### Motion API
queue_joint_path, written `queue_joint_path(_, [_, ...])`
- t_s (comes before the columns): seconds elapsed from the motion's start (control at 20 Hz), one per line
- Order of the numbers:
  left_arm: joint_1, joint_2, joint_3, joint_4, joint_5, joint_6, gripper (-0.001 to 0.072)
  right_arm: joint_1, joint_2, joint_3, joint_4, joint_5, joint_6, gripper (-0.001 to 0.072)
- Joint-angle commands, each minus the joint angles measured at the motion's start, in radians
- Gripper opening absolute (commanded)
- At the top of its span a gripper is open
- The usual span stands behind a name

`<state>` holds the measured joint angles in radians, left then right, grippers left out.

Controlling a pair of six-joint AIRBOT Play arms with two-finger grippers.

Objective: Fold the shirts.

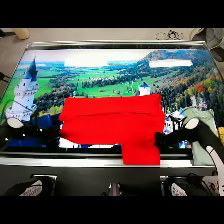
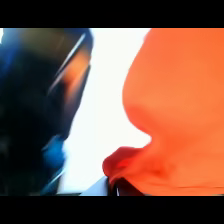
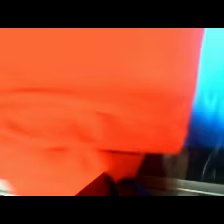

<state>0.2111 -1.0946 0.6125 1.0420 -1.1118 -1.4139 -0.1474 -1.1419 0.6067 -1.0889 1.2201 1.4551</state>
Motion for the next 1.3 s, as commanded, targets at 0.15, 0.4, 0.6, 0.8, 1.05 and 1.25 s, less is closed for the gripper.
queue_joint_path(0.15, [-0.011,-0.055,0.396,-0.015,0.047,-0.064,0.002,0.0,-0.084,0.485,0.023,-0.135,0.055,0.002])
queue_joint_path(0.4, [-0.038,-0.47,0.698,-0.04,0.027,-0.158,0.0023,0.001,-0.478,0.789,0.166,-0.182,0.076,0.0021])
queue_joint_path(0.6, [-0.038,-0.641,0.802,-0.146,0.013,-0.211,0.05,0.008,-0.592,0.812,0.196,-0.216,0.135,0.0213])
queue_joint_path(0.8, [-0.003,-0.628,0.867,-0.161,-0.045,-0.117,0.0675,-0.035,-0.57,0.829,0.019,-0.08,-0.017,0.0709])
queue_joint_path(1.05, [-0.02,-0.527,0.882,-0.161,-0.142,-0.058,0.0667,-0.039,-0.657,0.827,-0.007,0.1,0.005,0.0709])
queue_joint_path(1.25, [-0.104,-0.452,0.882,-0.161,-0.145,-0.05,0.0667,0.028,-0.708,0.827,0.041,0.03,0.059,0.0679])
